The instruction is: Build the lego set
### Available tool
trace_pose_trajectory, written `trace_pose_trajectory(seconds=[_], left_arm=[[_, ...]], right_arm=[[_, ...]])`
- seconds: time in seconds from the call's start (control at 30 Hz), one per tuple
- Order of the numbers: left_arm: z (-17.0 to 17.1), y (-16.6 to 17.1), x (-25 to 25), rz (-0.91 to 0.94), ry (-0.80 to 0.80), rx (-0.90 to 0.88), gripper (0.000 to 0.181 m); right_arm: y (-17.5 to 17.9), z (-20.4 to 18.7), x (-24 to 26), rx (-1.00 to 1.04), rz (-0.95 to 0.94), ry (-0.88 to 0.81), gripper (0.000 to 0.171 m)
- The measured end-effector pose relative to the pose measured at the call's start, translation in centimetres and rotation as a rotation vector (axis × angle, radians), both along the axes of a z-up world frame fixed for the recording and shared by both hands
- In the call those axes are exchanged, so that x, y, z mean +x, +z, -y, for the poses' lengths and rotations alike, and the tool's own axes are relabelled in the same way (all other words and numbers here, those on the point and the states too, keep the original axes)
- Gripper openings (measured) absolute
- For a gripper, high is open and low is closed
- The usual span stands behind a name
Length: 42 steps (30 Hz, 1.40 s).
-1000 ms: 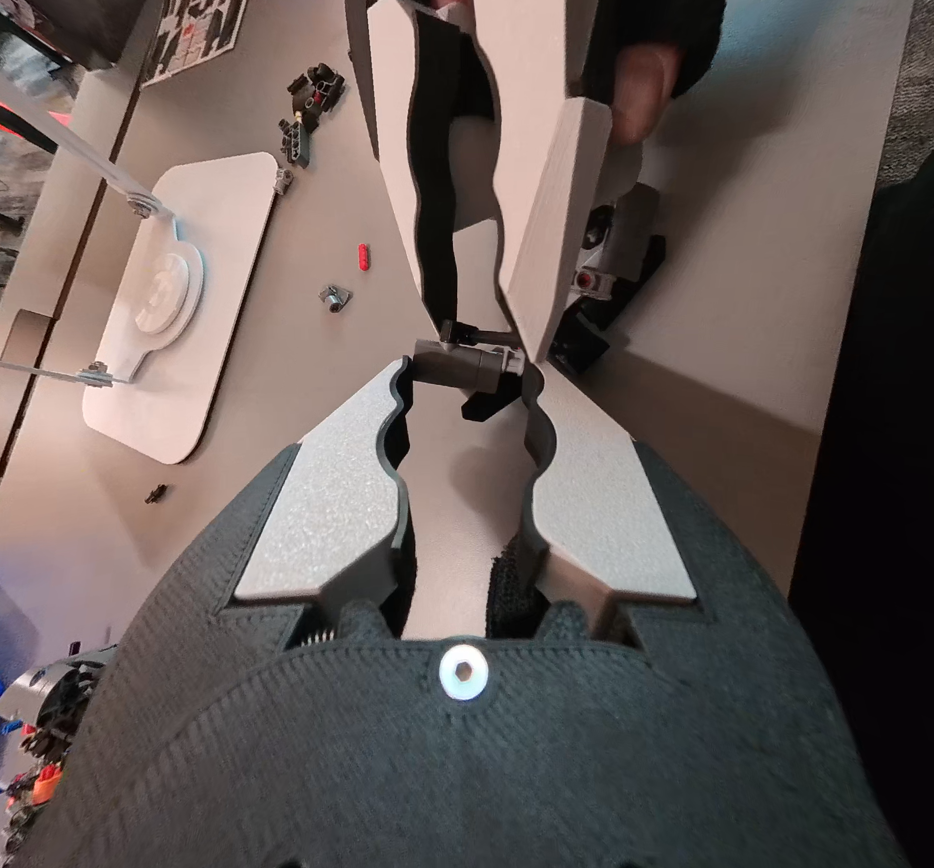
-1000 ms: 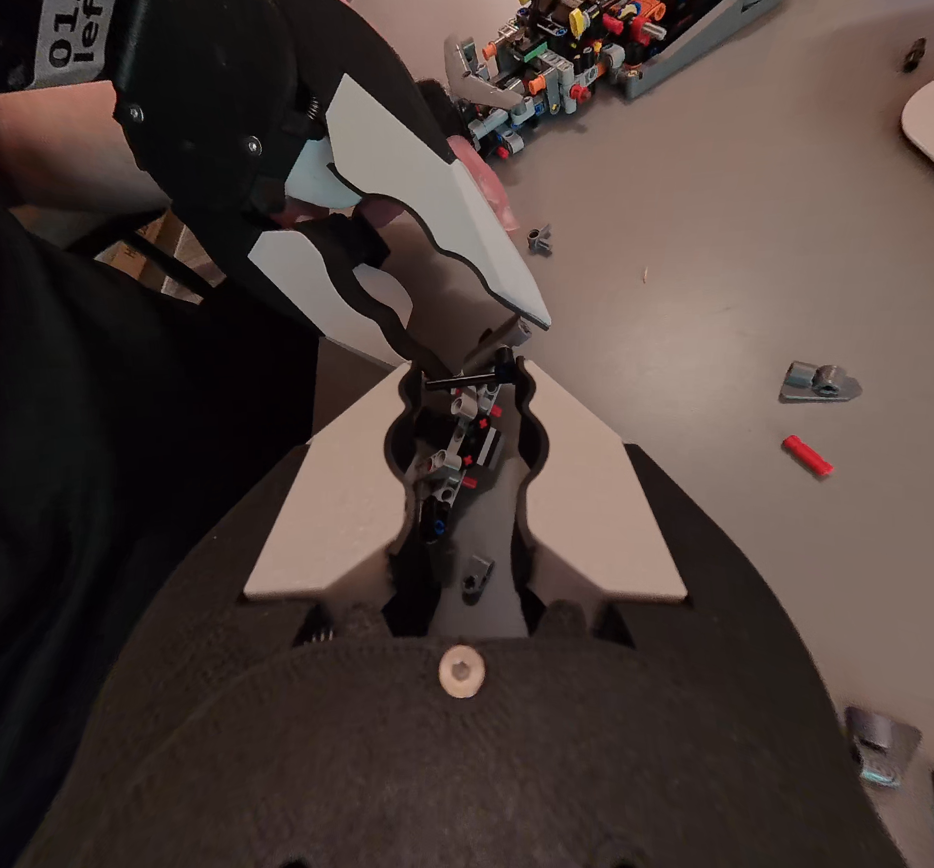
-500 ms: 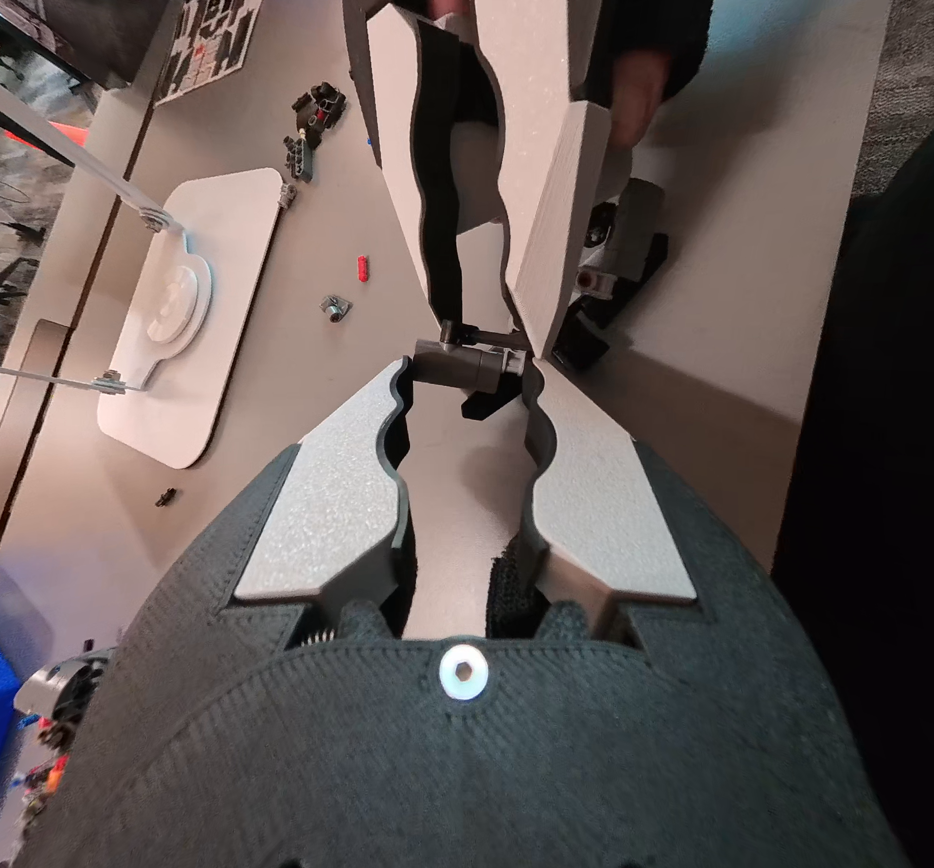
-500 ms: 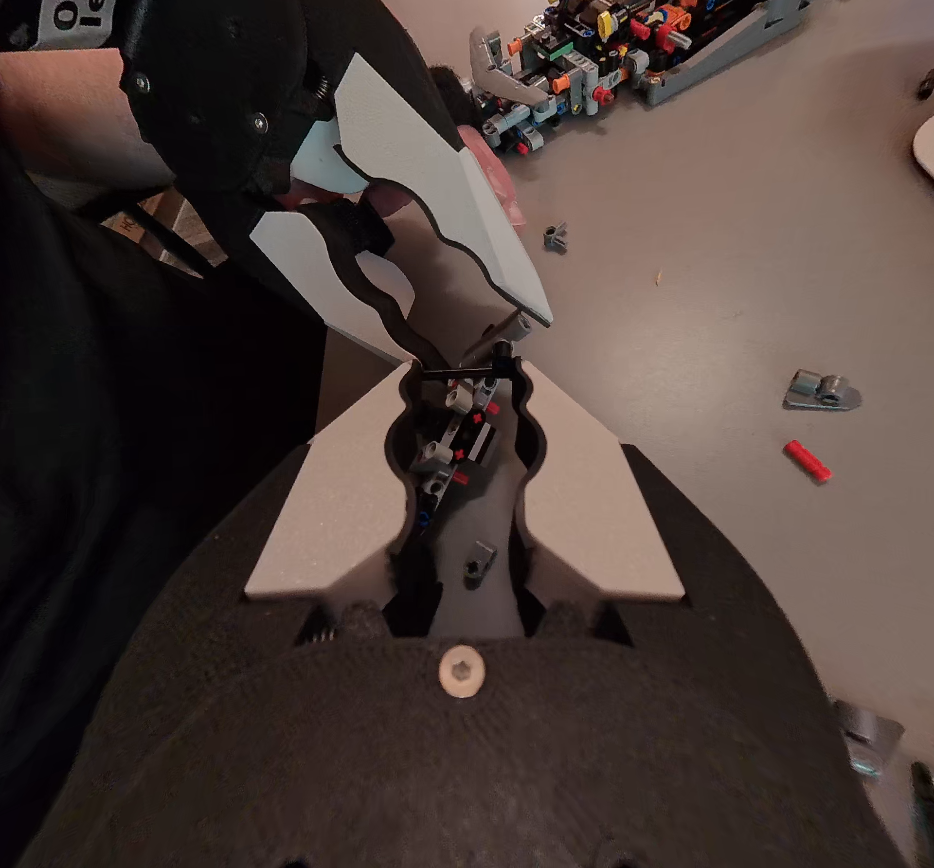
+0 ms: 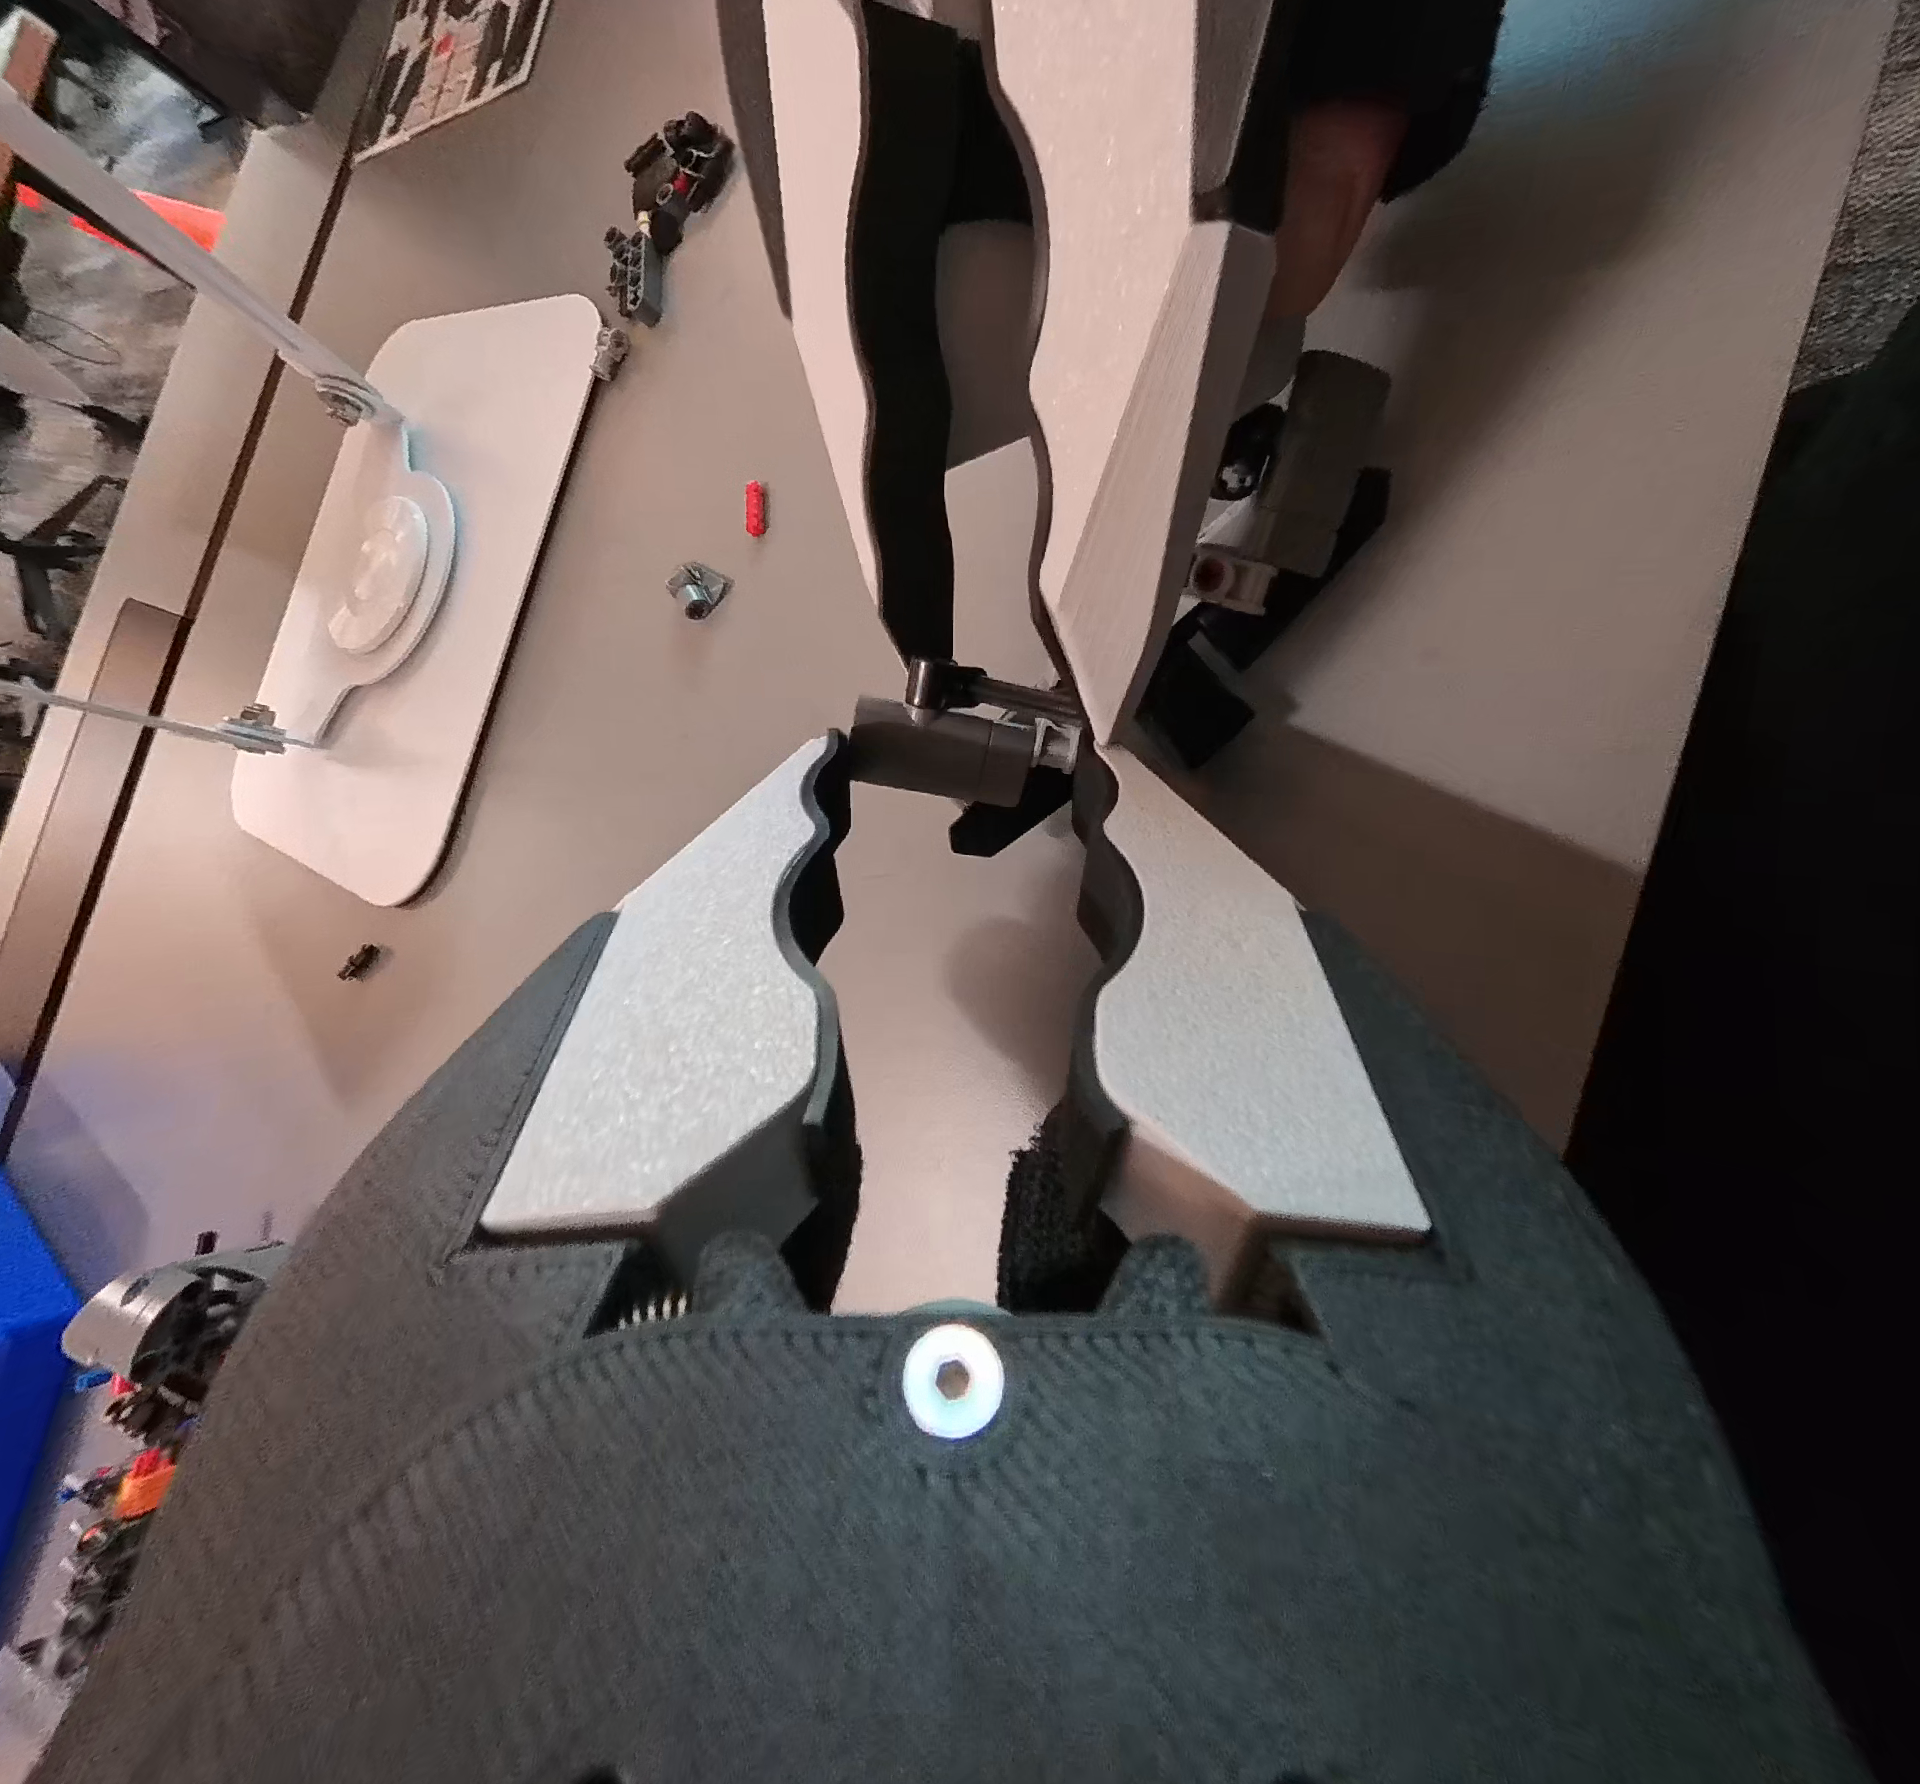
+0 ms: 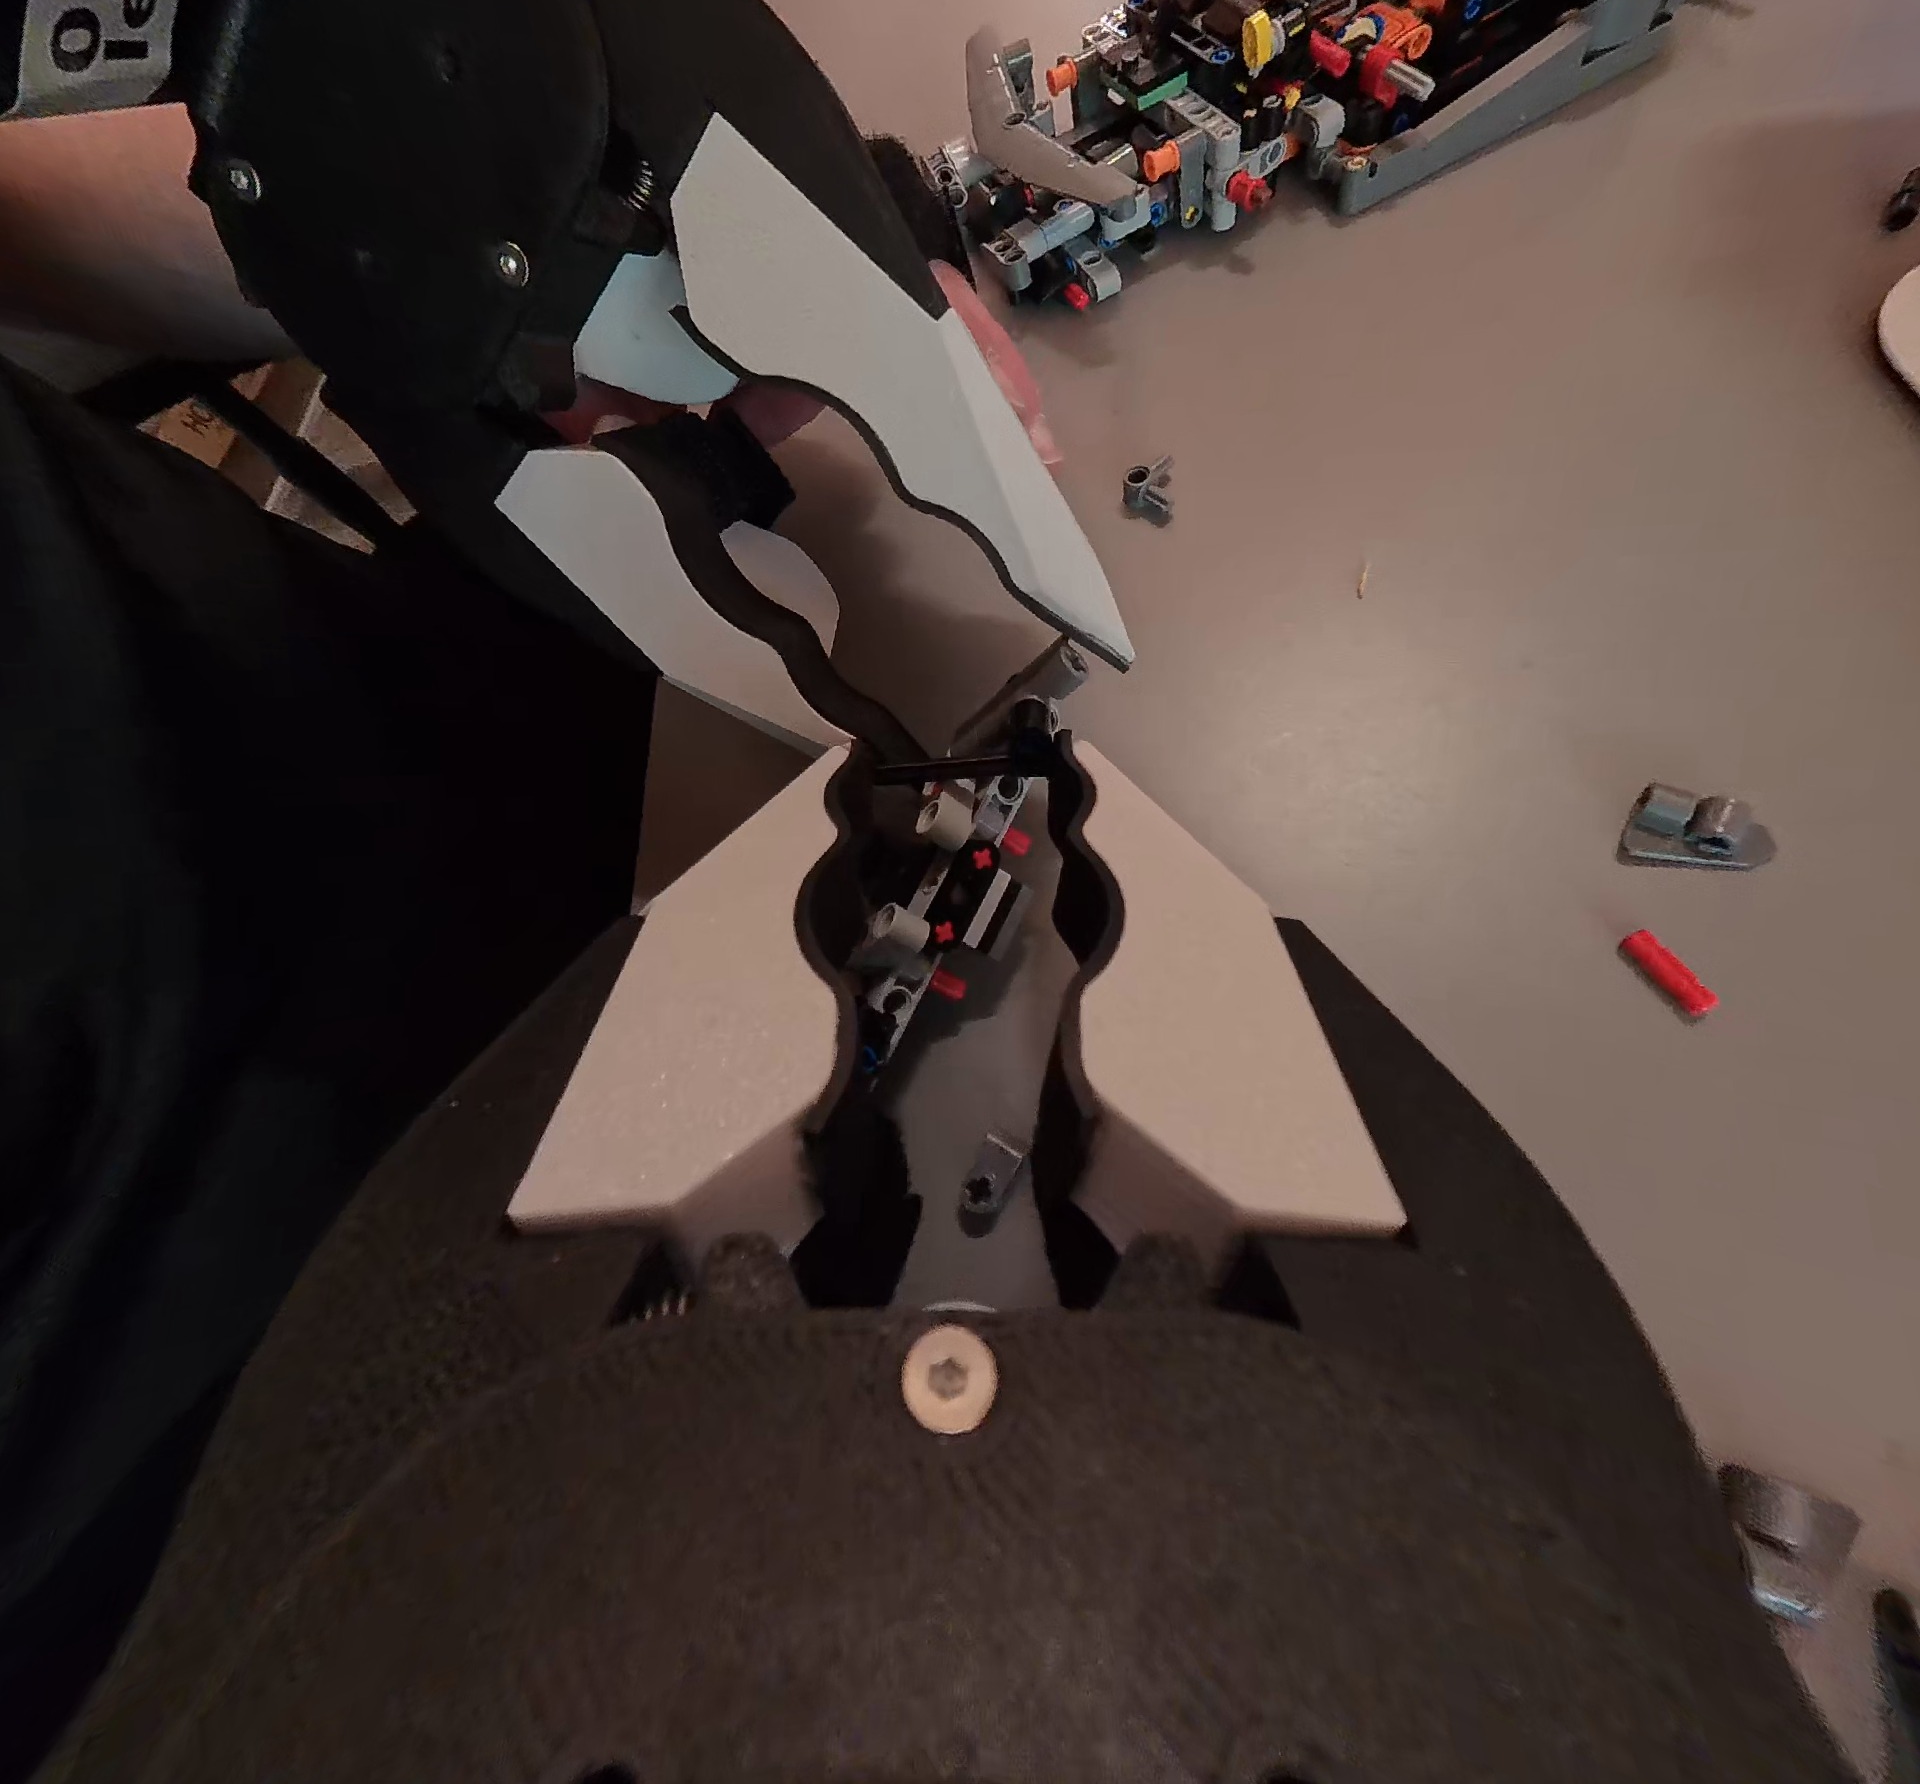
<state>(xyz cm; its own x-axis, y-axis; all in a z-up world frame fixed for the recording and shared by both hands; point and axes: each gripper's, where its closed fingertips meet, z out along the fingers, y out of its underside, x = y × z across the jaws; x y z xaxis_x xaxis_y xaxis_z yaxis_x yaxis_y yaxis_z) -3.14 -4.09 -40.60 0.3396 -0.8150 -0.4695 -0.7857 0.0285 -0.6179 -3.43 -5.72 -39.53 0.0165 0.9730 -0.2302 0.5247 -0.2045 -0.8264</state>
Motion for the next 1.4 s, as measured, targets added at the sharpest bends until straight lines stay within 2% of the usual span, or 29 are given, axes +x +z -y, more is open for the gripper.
trace_pose_trajectory(seconds=[0.23,0.27,0.3,0.37,0.43,0.47,0.57,0.6,0.67,0.83,0.97,1.1,1.23,1.3,1.4], left_arm=[[0.0,-0.1,0.0,0.006,0.005,-0.005,0.041],[0.5,0.0,0.5,0.034,-0.014,-0.025,0.041],[0.3,0.2,0.5,0.046,0.01,-0.025,0.041],[-0.1,0.0,0.2,-0.021,-0.018,0.038,0.042],[-0.2,0.4,0.3,0.033,0.0,-0.001,0.042],[-0.3,0.7,0.4,0.05,0.005,-0.001,0.042],[-0.8,1.0,0.2,0.064,0.031,0.015,0.042],[-0.7,0.8,0.1,0.072,0.04,-0.004,0.042],[-0.7,0.7,0.0,0.071,0.054,0.004,0.042],[-0.5,-0.1,-1.1,0.073,0.175,-0.042,0.043],[-0.3,0.4,-2.1,0.14,0.288,-0.062,0.043],[0.7,0.8,-2.9,0.252,0.313,-0.129,0.046],[1.3,0.9,-4.1,0.332,0.336,-0.212,0.049],[1.0,1.2,-5.4,0.335,0.352,-0.188,0.045],[0.9,0.8,-5.9,0.371,0.338,-0.288,0.039]], right_arm=[[0.0,-0.1,0.0,-0.01,0.011,-0.003,0.031],[0.4,-0.9,0.0,0.006,-0.018,-0.044,0.004],[0.5,-1.0,0.1,-0.048,-0.026,-0.048,0.004],[0.2,-1.2,0.0,-0.008,-0.009,-0.06,0.005],[0.6,-1.6,0.0,-0.008,-0.013,-0.058,0.006],[0.8,-1.9,0.2,-0.021,-0.015,-0.061,0.008],[1.4,-2.1,1.1,-0.082,-0.023,-0.065,0.05],[1.2,-1.6,1.2,-0.115,0.002,-0.043,0.058],[0.4,-0.7,1.3,-0.101,0.033,-0.012,0.047],[0.5,-0.6,1.3,-0.038,0.029,-0.059,0.037],[0.7,-0.2,0.9,0.123,0.083,-0.07,0.026],[0.8,0.8,0.0,0.224,0.131,-0.088,0.019],[0.7,1.5,-1.1,0.225,0.138,-0.108,0.017],[0.7,1.0,-1.2,0.23,0.153,-0.141,0.017],[1.5,0.8,-1.5,0.171,0.117,-0.161,0.019]])
